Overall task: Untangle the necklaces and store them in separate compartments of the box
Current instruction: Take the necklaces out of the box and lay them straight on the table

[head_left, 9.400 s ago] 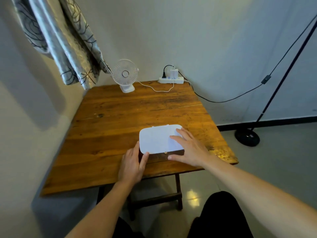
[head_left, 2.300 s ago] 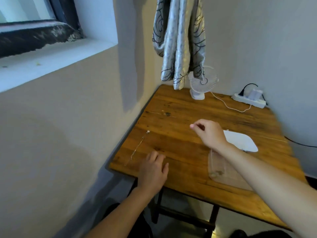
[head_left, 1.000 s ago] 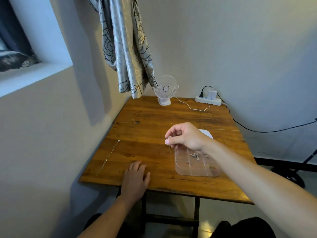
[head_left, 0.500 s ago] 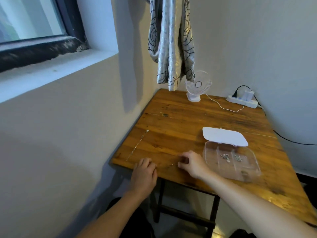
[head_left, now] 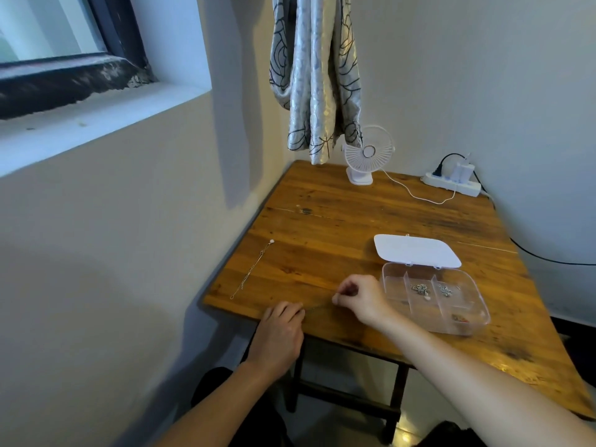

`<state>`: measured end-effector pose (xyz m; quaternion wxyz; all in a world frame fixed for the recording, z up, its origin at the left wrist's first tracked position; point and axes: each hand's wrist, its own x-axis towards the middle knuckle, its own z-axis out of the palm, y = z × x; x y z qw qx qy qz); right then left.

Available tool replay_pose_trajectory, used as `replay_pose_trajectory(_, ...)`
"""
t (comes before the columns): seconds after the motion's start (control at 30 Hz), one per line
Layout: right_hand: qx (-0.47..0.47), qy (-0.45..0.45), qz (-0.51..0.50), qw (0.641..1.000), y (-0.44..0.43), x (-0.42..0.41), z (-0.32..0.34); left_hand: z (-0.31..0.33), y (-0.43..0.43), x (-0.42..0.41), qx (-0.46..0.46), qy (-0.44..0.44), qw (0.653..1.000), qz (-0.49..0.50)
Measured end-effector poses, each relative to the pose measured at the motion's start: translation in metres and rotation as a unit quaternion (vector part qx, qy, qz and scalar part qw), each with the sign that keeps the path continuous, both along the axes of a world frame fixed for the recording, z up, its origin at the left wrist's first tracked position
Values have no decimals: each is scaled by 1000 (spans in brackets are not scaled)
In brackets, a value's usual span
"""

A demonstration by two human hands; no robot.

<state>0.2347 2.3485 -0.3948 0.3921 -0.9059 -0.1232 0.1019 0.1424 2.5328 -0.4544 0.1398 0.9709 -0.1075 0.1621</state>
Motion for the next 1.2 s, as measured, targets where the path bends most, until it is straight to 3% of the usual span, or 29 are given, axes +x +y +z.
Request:
replay_pose_trajectory(0.23,154,64,-94,981,-2,-5,23,-1,0,-2,-26,-16,1000,3)
replay_pose_trajectory(0.37,127,75,-83,986,-6,-10,21,9,-4,1,-57,-3,998,21)
replay_pose_trajectory(0.53,110,86,-46,989,-16,-13,28,25,-34,32,-172,72,982,36)
replay_pose_trajectory(0.67,134,83,-82,984,-29,-9,40,24,-47,44,-119,97,988,27)
replay_pose_trajectory(0.73,151,96,-87,980,-37,-7,47,24,-48,45,-143,97,984,33)
replay_pose_trajectory(0.87,179,131,-67,973,-46,-5,62,31,-57,49,-253,146,956,19)
replay_pose_trajectory(1.0,215,150,-74,962,-52,-3,75,41,-79,55,-300,179,937,-19)
replay_pose_trajectory(1.2,233,140,-129,954,-73,1,84,56,-97,57,-457,246,855,6)
